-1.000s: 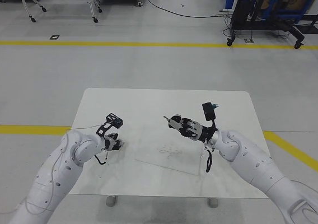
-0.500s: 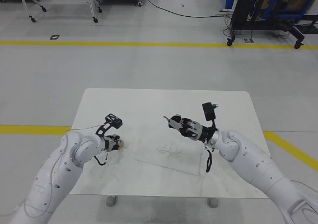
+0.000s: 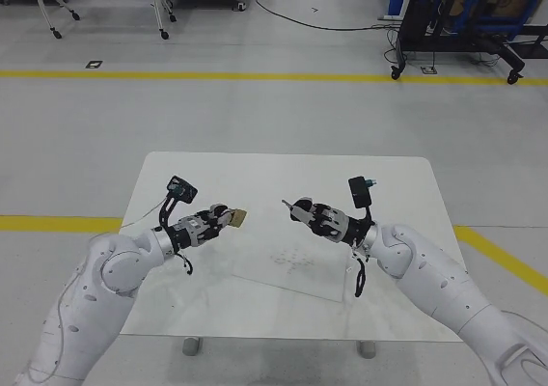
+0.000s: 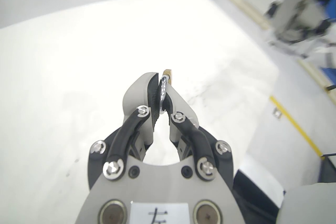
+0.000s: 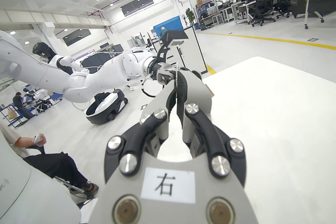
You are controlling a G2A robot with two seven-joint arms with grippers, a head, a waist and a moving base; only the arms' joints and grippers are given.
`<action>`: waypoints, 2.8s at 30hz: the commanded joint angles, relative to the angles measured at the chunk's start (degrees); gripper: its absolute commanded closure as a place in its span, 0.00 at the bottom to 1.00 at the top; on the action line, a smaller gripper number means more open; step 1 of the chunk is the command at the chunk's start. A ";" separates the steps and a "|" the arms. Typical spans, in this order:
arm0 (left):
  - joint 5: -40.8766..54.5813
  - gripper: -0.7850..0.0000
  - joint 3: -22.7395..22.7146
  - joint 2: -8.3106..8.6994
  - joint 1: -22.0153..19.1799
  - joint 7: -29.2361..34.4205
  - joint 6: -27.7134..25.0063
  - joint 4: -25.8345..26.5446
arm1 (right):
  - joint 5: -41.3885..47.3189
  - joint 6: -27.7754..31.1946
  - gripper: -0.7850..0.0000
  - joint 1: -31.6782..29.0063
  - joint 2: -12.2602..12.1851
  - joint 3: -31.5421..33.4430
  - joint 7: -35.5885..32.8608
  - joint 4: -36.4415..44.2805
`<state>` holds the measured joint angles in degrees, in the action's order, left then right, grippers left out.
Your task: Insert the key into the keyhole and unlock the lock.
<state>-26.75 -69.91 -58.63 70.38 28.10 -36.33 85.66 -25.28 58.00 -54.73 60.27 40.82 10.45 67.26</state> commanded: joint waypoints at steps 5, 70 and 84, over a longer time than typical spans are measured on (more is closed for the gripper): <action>1.41 1.00 -0.36 0.02 -0.57 -1.82 -4.92 -1.10 | 0.00 0.00 1.00 0.00 0.00 0.00 0.00 0.00; 60.48 1.00 16.90 -7.64 -22.05 30.73 16.48 -31.52 | 10.34 -0.66 1.00 1.41 10.69 -0.84 -3.89 -7.99; 63.11 1.00 17.26 -9.05 -26.41 28.08 26.46 -35.43 | 24.09 -15.18 1.00 -6.02 6.50 5.59 -23.64 5.01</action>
<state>36.37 -52.65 -67.68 43.98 56.18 -9.88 50.23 -1.17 42.78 -60.79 66.74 46.43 -13.33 72.91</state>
